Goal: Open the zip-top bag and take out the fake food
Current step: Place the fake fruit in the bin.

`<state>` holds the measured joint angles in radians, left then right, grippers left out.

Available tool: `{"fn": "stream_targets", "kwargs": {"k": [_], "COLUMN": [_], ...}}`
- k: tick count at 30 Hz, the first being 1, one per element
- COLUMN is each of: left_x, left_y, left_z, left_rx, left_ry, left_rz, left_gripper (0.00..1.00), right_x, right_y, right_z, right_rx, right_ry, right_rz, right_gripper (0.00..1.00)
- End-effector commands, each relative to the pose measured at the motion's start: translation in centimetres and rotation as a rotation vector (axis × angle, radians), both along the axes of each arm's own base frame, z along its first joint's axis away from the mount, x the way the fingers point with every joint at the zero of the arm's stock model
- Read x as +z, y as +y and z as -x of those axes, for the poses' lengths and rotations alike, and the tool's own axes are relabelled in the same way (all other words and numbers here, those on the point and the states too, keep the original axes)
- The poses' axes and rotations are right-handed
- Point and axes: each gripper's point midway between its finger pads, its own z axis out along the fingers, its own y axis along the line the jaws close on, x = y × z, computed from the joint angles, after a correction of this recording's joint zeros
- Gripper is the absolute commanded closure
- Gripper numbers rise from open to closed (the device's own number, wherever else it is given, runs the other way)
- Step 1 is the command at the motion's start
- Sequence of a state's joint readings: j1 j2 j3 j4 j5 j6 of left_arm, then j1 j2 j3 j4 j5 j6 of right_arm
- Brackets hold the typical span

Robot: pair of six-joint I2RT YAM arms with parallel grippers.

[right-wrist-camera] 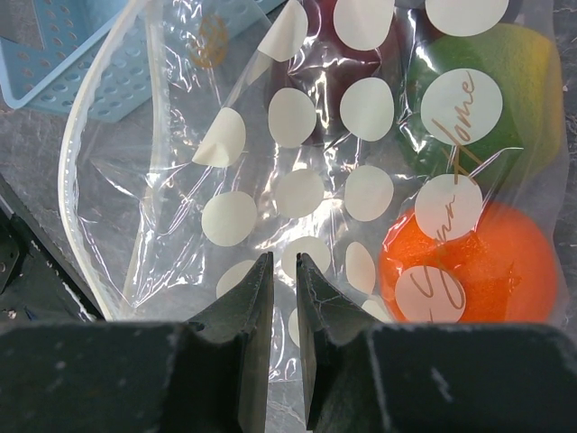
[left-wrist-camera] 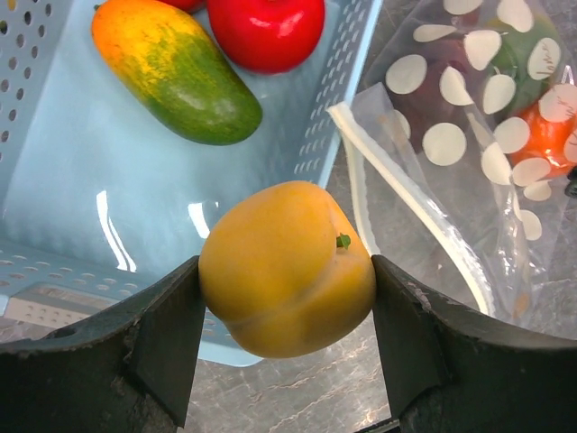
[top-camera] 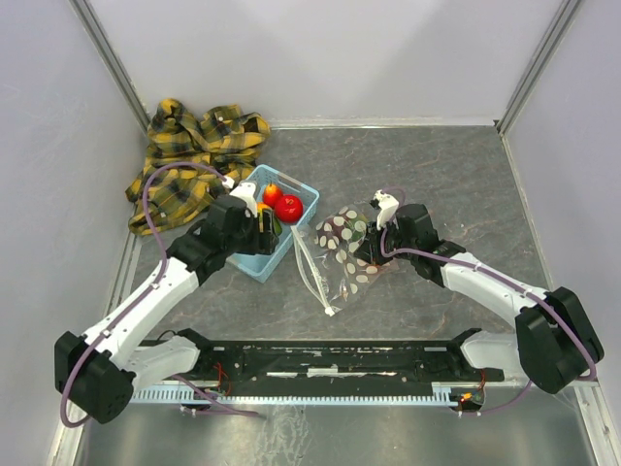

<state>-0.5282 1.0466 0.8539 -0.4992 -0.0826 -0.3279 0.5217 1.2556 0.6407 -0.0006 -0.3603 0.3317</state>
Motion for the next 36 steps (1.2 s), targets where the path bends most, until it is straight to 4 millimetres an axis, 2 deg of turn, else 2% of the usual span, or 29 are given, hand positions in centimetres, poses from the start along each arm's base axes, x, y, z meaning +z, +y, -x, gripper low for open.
{"fn": "stream_targets", "kwargs": {"k": [1, 8, 24, 31, 36], "left_x": [1.3, -1.2, -3.0, -3.8, -4.4], "left_y": [0.3, 2.4, 4.3, 5.1, 5.4], "left_z": [-1.8, -3.2, -4.8, -5.2, -5.4], "left_rx": [-0.024, 0.034, 0.136, 0.186, 0.201], "left_ry": [-0.044, 0.019, 0.058, 0.086, 0.106], "left_rz": [0.009, -0.036, -0.098, -0.131, -0.15], "left_gripper": [0.56, 0.56, 0.53, 0.33, 0.28], "right_x": [1.5, 1.2, 1.0, 1.2, 1.3], "right_y": [0.4, 0.3, 0.4, 0.4, 0.4], "right_z": [-0.3, -0.2, -0.1, -0.2, -0.1], "right_rx": [0.004, 0.003, 0.005, 0.004, 0.005], "right_ry": [-0.044, -0.04, -0.035, -0.039, -0.04], "right_rz": [-0.039, -0.036, -0.038, -0.042, -0.048], "right_gripper": [0.76, 0.76, 0.76, 0.76, 0.76]}}
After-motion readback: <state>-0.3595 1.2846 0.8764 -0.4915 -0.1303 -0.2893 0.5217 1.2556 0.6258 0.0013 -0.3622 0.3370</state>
